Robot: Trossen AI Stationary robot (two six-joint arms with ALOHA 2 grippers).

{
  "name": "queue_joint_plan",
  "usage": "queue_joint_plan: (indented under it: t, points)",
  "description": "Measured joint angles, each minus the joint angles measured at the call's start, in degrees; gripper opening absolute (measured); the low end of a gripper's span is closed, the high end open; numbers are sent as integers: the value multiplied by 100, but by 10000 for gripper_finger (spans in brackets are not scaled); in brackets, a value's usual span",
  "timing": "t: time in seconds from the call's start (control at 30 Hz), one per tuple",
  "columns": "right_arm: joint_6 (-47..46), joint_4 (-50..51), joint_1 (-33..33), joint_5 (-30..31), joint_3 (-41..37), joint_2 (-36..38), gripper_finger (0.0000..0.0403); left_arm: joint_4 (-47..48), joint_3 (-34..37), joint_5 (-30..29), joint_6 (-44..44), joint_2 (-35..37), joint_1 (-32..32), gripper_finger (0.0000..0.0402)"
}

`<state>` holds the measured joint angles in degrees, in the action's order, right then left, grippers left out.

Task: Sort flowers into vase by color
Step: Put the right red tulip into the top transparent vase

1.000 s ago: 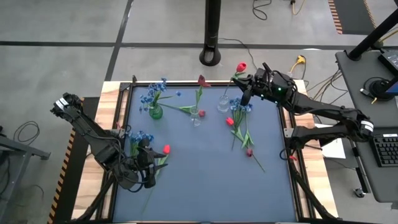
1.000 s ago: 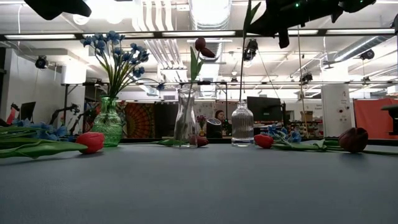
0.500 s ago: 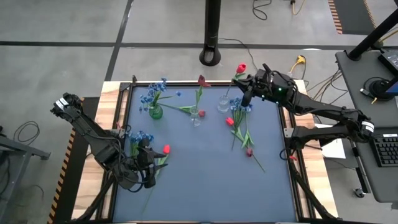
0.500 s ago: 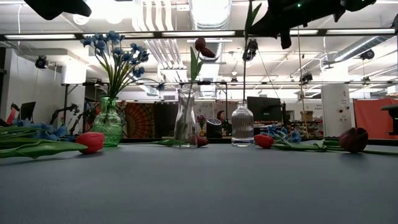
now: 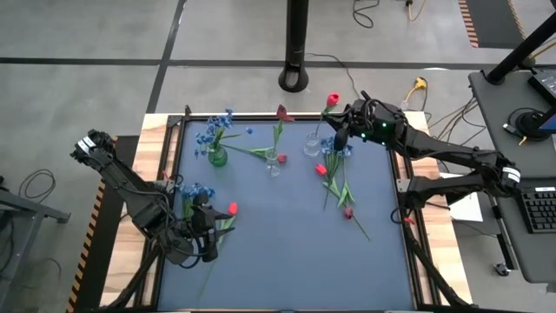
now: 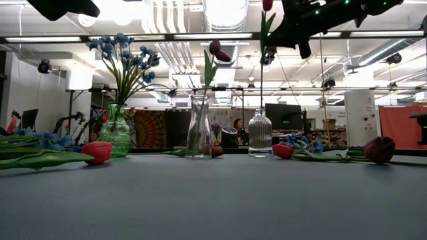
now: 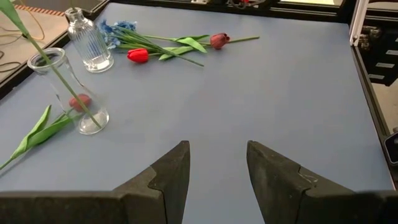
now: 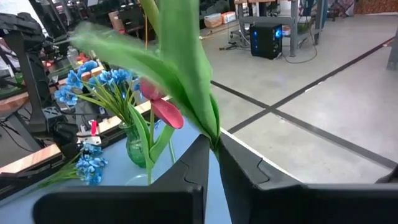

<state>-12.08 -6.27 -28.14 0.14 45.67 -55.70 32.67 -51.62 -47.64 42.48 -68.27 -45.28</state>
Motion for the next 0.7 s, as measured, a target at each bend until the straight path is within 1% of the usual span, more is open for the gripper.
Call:
queue_joint_plan:
  t: [0.33,0.43,0.7]
  points:
    - [-107,90,0,31,-2,0,99,-1,-1,2,0,-1,0,143]
    - [-151,243,0,143,-4,0,119,-2,0,2,0,0,0,143]
    - [-154,554,0,157,-7,43,171,0,-1,2,0,0,0,143]
